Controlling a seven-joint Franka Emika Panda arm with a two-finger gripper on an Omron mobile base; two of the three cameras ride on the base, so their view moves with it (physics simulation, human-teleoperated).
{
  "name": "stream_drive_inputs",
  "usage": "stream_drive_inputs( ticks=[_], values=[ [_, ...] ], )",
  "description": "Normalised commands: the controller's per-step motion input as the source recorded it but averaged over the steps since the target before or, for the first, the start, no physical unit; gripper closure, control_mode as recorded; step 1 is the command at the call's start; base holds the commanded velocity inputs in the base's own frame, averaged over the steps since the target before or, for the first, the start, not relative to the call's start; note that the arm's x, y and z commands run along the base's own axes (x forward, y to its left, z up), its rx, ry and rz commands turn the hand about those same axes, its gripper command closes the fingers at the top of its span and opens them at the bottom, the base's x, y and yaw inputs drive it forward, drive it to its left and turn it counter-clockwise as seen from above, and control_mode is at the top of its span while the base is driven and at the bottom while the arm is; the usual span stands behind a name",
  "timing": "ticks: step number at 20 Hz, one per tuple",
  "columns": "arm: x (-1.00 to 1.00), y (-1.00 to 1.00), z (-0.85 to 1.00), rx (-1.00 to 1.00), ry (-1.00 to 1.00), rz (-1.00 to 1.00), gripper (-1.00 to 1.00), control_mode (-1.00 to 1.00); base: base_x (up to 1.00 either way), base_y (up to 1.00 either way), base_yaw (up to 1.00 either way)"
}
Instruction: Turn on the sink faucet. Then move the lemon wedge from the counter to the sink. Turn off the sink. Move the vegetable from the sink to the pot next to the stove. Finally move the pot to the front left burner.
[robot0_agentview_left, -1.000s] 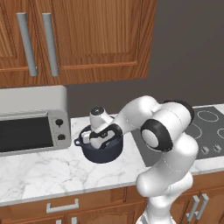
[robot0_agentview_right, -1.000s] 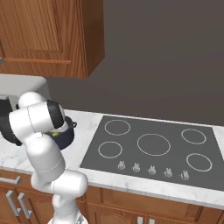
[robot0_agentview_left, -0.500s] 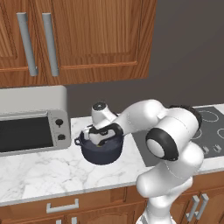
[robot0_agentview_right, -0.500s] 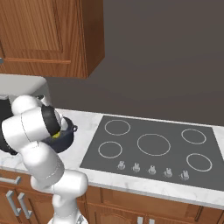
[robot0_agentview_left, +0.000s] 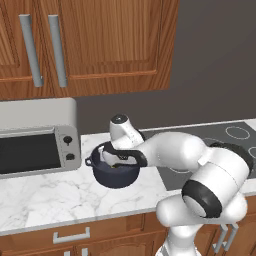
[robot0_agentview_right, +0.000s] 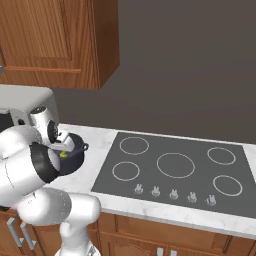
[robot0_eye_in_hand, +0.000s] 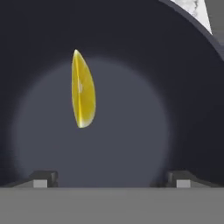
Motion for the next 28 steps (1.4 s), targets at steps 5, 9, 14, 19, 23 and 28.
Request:
stream_drive_inputs(
  ticks=[5, 9, 14, 19, 23, 28],
  values=[
    [-0.57, 0.01, 0.27, -0.06, 0.04, 0.05, -1.0, -1.0, 0.0, 0.0, 0.0],
    [-0.33, 0.09, 0.31, -0.08, 0.02, 0.12, -1.0, -1.0, 0.0, 0.0, 0.0],
    [-0.2, 0.13, 0.28, -0.08, 0.03, 0.14, -1.0, -1.0, 0.0, 0.0, 0.0],
    [-0.06, 0.2, 0.03, -0.06, 0.01, 0.18, -1.0, -1.0, 0.0, 0.0, 0.0],
    [0.01, 0.12, -0.02, -0.02, 0.01, 0.21, -1.0, -1.0, 0.0, 0.0, 0.0],
    [0.11, 0.11, -0.08, -0.02, 0.0, 0.21, -1.0, -1.0, 0.0, 0.0, 0.0]
  ],
)
